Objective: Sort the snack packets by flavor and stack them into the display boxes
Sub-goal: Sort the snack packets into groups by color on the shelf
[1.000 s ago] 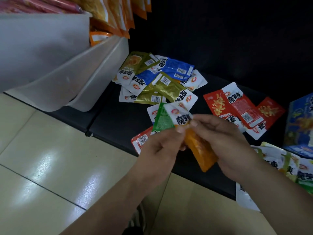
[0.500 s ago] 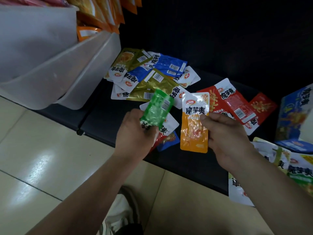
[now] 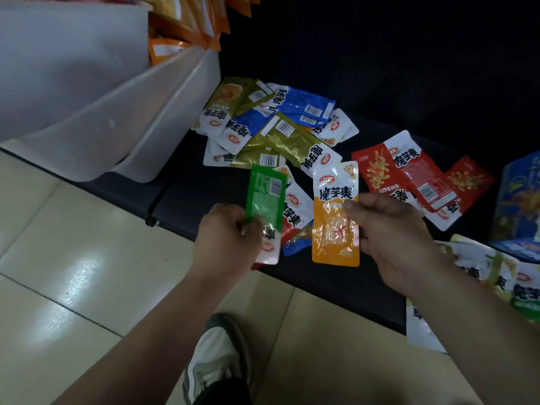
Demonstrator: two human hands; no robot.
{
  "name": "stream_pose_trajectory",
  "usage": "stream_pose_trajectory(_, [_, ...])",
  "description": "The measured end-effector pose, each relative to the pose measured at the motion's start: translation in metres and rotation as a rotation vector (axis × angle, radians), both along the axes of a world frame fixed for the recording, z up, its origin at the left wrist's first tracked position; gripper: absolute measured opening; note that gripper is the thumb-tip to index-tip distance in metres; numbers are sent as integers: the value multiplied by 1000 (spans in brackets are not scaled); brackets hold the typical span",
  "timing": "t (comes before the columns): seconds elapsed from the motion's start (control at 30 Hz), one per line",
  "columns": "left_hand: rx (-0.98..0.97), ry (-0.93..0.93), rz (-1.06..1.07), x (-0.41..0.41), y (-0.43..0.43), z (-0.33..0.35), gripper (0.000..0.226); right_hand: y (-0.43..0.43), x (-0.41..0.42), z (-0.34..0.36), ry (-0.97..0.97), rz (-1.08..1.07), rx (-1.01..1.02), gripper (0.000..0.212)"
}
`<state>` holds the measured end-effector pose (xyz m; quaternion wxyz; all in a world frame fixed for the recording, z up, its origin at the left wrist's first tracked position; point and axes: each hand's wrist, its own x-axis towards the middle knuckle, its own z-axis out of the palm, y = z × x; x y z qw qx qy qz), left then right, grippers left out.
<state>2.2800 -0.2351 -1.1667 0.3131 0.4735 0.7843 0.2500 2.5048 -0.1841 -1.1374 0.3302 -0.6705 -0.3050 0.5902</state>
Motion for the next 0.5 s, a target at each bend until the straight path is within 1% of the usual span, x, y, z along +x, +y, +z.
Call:
stream_pose_trajectory(0.03, [11, 81, -61, -1, -2, -3, 41, -1, 0, -2, -13, 11, 0, 23])
stream_pose_trajectory(0.1, [9, 131, -133, 1, -5, -4, 41, -4, -1, -4, -28, 21, 2, 18])
stream_pose_trajectory(0.2, [-41, 108, -143, 8, -4, -3, 35, -6, 0, -3, -37, 15, 3, 15])
stream_pose_trajectory(0.27, [-35, 90, -146, 11, -4, 2, 33, -8, 2, -2, -39, 1, 6, 15])
stream_pose_trajectory(0.3, [-28, 53, -137, 14, -4, 5, 34, -9, 6, 0, -35, -8, 5, 14])
stream_pose_trajectory(0.37, [-34, -106, -33, 17, -2, 12, 34, -10, 13, 3, -21, -23, -4, 11])
stream_pose_trajectory(0.4, [-39, -222, 48, 18, -1, 14, 36, -10, 18, 4, -25, -38, 2, 11])
stream_pose_trajectory(0.47, [-25, -476, 181, 29, 7, 17, 40, -10, 33, 9, -65, -105, 56, 15])
stream_pose_trajectory(0.5, [-8, -561, 212, 36, 13, 20, 40, -9, 40, 12, -108, -138, 103, 14])
